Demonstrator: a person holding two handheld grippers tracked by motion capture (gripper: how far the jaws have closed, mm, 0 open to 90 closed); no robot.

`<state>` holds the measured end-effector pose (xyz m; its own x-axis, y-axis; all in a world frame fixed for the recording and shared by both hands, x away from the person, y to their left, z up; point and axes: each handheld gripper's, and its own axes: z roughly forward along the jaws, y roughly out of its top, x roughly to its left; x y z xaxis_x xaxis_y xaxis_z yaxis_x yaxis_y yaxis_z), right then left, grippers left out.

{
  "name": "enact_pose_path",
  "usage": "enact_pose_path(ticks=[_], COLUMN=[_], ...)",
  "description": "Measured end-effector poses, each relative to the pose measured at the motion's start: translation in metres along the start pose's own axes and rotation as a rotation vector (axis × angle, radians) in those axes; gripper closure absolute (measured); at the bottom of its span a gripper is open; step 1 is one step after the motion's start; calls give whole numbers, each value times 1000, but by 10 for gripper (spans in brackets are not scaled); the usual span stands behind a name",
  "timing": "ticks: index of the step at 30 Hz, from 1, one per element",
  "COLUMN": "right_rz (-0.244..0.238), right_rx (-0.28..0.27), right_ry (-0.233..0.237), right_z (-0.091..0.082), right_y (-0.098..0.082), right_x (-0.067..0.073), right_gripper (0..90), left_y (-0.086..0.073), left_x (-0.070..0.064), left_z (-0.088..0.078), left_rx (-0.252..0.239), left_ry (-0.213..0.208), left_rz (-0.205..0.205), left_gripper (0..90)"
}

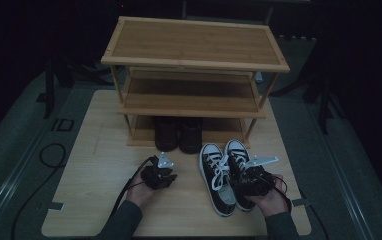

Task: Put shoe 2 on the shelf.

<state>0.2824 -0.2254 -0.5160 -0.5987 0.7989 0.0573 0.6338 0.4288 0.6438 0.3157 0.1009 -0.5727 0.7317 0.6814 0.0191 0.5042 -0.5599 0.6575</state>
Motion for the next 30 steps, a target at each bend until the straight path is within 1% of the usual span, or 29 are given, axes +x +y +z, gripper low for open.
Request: enact_pose_path(ticks=[1, 2, 3, 4, 6, 10, 12, 13, 15, 16, 17, 21, 23, 25, 27, 30], right_rz=[7, 13, 18, 18, 12, 26, 35, 37, 46, 46, 57, 54, 63, 66, 64, 48], right_rx=[2, 1, 8, 15, 19, 41, 52, 55, 59, 59, 65, 73, 89, 94, 105, 140], right_ry=[1, -3, -11, -9, -24, -40, -53, -67, -67, -67, -71, -82, -82, -80, -78, -99], right_z=[1, 1, 2, 4, 7, 16, 20, 22, 23, 23, 24, 25, 27, 28, 30, 34], right_y=[1, 2, 3, 4, 5, 9, 10, 11, 11, 11, 12, 13, 15, 16, 17, 20], right_x=[0, 1, 1, 2, 5, 8, 9, 9, 8, 8, 9, 10, 10, 10, 9, 10], right_gripper=[399, 426, 429, 426, 419, 424, 455, 488, 520, 520, 527, 526, 515, 513, 510, 526], left_y=[0, 0, 0, 0, 0, 0, 0, 0, 0, 0, 0, 0, 1, 1, 2, 2], left_x=[0, 0, 0, 0, 0, 0, 0, 0, 0, 0, 0, -1, -2, -2, -2, -2], left_z=[0, 0, 0, 0, 0, 0, 0, 0, 0, 0, 0, 1, 1, 1, 2, 2], left_rx=[0, 1, 1, 1, 0, 1, 1, 0, 0, 0, -1, -3, -2, 0, -1, 0], left_ry=[0, -1, -1, -1, -2, -1, -1, -2, -3, -3, -3, -5, -6, -7, -8, -10], left_rz=[0, 0, 0, 0, 1, 0, 1, 1, 1, 1, 1, 1, 5, 8, 9, 10], left_gripper=[708, 708, 708, 708, 708, 707, 707, 706, 706, 706, 706, 706, 706, 706, 706, 706])
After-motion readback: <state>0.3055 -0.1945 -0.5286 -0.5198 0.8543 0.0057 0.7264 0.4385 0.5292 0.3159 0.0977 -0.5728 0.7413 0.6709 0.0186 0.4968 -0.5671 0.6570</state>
